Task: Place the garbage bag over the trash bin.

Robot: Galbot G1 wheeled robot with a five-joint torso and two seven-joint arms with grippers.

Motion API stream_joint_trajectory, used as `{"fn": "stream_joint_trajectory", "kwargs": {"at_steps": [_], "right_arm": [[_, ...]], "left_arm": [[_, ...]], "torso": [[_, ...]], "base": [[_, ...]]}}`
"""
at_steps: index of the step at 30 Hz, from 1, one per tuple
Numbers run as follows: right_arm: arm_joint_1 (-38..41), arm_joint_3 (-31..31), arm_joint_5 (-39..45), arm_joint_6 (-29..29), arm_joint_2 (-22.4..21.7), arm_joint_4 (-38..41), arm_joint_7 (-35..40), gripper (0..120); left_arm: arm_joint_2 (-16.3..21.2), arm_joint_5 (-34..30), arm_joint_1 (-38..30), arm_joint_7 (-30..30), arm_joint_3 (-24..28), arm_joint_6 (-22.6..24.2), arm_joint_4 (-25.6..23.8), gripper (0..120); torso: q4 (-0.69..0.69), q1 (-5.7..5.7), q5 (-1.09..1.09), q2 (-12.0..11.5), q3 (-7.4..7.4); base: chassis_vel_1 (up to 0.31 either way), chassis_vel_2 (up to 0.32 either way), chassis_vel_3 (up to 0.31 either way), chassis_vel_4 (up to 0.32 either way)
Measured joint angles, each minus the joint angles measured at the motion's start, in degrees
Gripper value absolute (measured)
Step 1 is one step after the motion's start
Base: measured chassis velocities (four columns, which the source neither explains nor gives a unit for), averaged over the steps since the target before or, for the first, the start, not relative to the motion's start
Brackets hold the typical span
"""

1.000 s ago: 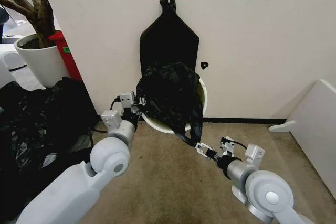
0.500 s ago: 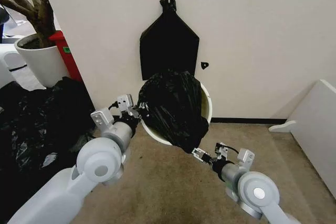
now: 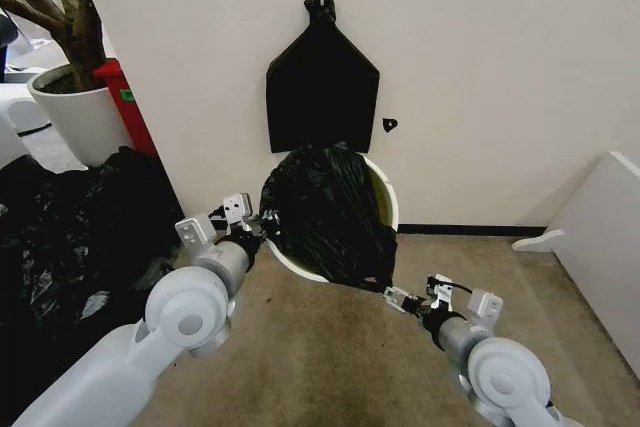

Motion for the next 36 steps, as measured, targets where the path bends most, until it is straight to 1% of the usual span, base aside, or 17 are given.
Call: {"fn": "stream_joint_trajectory", "kwargs": {"at_steps": [4, 6, 8, 11, 12, 13, 15, 17, 18, 22, 23, 26, 30, 31, 34, 35, 36], "right_arm": [[-2.4, 0.34, -5.55, 0.98, -1.66, 2.04, -3.23, 100], [-3.55, 0.61, -8.86, 3.19, -2.63, 2.27, -5.53, 100], [-5.16, 1.93, -12.81, 7.44, -3.96, 2.42, -10.26, 100], [-6.39, 3.24, -14.3, 9.86, -4.56, 2.28, -13.67, 100], [-7.31, 4.2, -15.29, 12.02, -4.86, 1.6, -16.76, 100], [-7.46, 4.36, -15.43, 12.36, -4.9, 1.48, -17.24, 100], [-9.87, 6.93, -14.54, 15.83, -4.99, 0.23, -25.29, 100], [-11.99, 8.91, -11.49, 16.47, -4.91, 0.03, -33.22, 100], [-11.99, 8.91, -11.49, 16.47, -4.91, 0.03, -33.22, 100], [-13.78, 9.52, -9.71, 16.54, -5.03, -0.53, -44.78, 100], [-13.64, 9.38, -9.86, 16.69, -4.97, -0.48, -45.99, 100], [-12.49, 9.41, -9.78, 16.52, -4.93, 1.11, -45.37, 100], [-8.43, 10.45, -7.42, 12.98, -7.27, 8.26, -34.94, 100], [-8.43, 10.45, -7.42, 12.98, -7.27, 8.26, -34.94, 100], [-2.86, 10.56, -3.01, 8.83, -10.49, 12.73, -24.28, 100], [-0.37, 10.14, -1.85, 7.35, -12.47, 14.21, -19.39, 100], [0.53, 10.06, -1.82, 6.67, -13.35, 14.68, -17.86, 100]], "left_arm": [[0.02, 0.2, 0.1, 0.02, -0.38, -0.01, 1.3, 1], [0.19, 0.19, 0.18, 0.0, -0.52, -0.01, 2.0, 1], [0.47, 0.05, 0.42, -0.08, -0.95, -0.15, 3.39, 1], [0.3, -0.91, 0.33, -0.1, -1.34, -0.16, 4.28, 1], [0.09, -1.38, 0.18, -0.06, -1.44, -0.17, 5.04, 1], [0.06, -1.44, 0.15, -0.05, -1.45, -0.17, 5.17, 1], [-0.49, -1.82, -0.14, 0.35, -1.46, -0.25, 7.03, 1], [-0.94, -2.25, -0.21, 0.52, -1.44, -0.32, 7.97, 1], [-0.94, -2.25, -0.21, 0.52, -1.44, -0.32, 7.97, 1], [-1.2, -2.67, -0.22, 0.64, -0.92, -0.36, 8.19, 1], [-1.11, -2.48, -0.22, 0.8, -0.8, -0.36, 8.14, 1], [-0.56, -0.79, -0.08, 1.71, -0.44, -0.36, 8.13, 1], [0.46, 3.46, 0.25, 3.26, 0.35, -0.52, 8.21, 1], [0.46, 3.46, 0.25, 3.26, 0.35, -0.52, 8.21, 1], [0.8, 6.18, 0.13, 3.3, 1.12, -0.69, 7.31, 1], [1.22, 9.26, -0.13, 3.88, 1.93, -0.92, 6.87, 1], [1.43, 10.65, -0.28, 4.31, 2.37, -0.97, 6.74, 1]], "torso": [[0.0, 0.0, -0.01, 0.0, 0.0], [0.01, 0.0, 0.0, 0.0, 0.0], [0.01, 0.0, -0.01, 0.0, 0.0], [0.02, 0.0, 0.01, 0.0, 0.0], [0.02, 0.0, -0.02, 0.0, 0.0], [0.02, 0.0, -0.02, 0.0, 0.0], [0.01, 0.0, 0.02, 0.0, 0.0], [0.01, 0.0, -0.02, 0.0, 0.0], [0.01, 0.0, -0.02, 0.0, 0.0], [0.0, 0.0, 0.0, 0.0, 0.0], [0.0, 0.0, 0.01, 0.0, 0.0], [0.0, 0.0, 0.02, 0.0, 0.0], [0.02, 0.0, -0.02, 0.0, 0.0], [0.02, 0.0, -0.02, 0.0, 0.0], [0.02, 0.0, -0.01, 0.0, 0.0], [0.02, 0.0, 0.0, 0.0, 0.0], [0.02, 0.0, 0.0, 0.0, 0.0]], "base": [[0.0, 0.0, 0.0, 0.0], [0.0, 0.0, 0.0, 0.0], [0.0, 0.0, 0.0, 0.0], [0.0, 0.0, 0.0, 0.0], [0.0, 0.0, 0.0, 0.0], [0.0, 0.0, 0.0, 0.0], [0.0, 0.0, 0.0, 0.0], [0.0, 0.0, 0.0, 0.0], [0.0, 0.0, 0.0, 0.0], [0.0, 0.0, 0.0, 0.0], [0.0, 0.0, 0.0, 0.0], [0.0, 0.0, 0.0, 0.0], [0.0, 0.0, 0.0, 0.0], [0.0, 0.0, 0.0, 0.0], [0.0, 0.0, 0.0, 0.0], [0.0, 0.0, 0.0, 0.0], [0.0, 0.0, 0.0, 0.0]]}}
